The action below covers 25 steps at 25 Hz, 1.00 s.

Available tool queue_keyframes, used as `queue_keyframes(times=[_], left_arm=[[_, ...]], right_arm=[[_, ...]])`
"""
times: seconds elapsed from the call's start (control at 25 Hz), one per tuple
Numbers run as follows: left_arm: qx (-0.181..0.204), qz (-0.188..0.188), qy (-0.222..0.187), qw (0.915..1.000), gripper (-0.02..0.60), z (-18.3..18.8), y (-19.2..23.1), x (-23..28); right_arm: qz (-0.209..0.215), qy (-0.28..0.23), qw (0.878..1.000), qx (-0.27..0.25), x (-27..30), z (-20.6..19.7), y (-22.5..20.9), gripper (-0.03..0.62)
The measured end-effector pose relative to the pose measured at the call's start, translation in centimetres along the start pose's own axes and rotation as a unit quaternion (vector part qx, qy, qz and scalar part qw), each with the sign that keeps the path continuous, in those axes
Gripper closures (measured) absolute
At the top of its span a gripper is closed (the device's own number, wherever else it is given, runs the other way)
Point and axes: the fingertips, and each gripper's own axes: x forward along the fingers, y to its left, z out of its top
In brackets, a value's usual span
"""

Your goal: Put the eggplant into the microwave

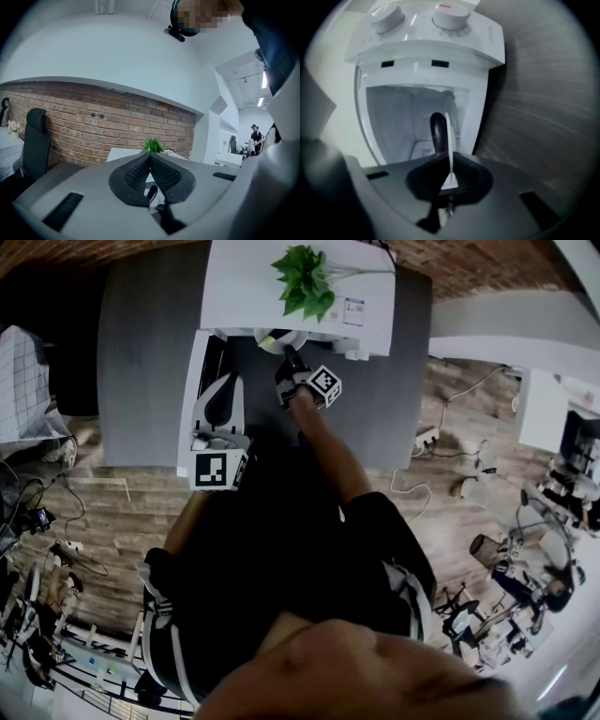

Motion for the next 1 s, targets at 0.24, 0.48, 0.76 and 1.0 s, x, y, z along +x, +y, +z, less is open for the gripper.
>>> queue_keyframes(times=[0.24,0.48,0.76,1.0], left_arm=[[-0.007,0.001,0.006,1.0,0.546,-0.2,0.0,0.2],[-0.006,0.0,0.008,1.0,0.546,-0.1,0.2,0.3],[0.002,-0.003,0.006,1.0,0.546,-0.3,0.3,0.4],[-0.008,-0.003,0.009,0.9999,0.546,-0.5,0.3,0.6]], right_arm=[[-0.003,0.0,1.0,0.009,0.5,-0.2,-0.1,0.554],[-0.001,0.003,1.0,0.004,1.1,-0.1,-0.1,0.554],[-0.001,0.001,1.0,0.012,1.6,-0.1,0.0,0.554],[-0.005,0.001,1.0,0.013,2.1,-0.1,-0.1,0.554]])
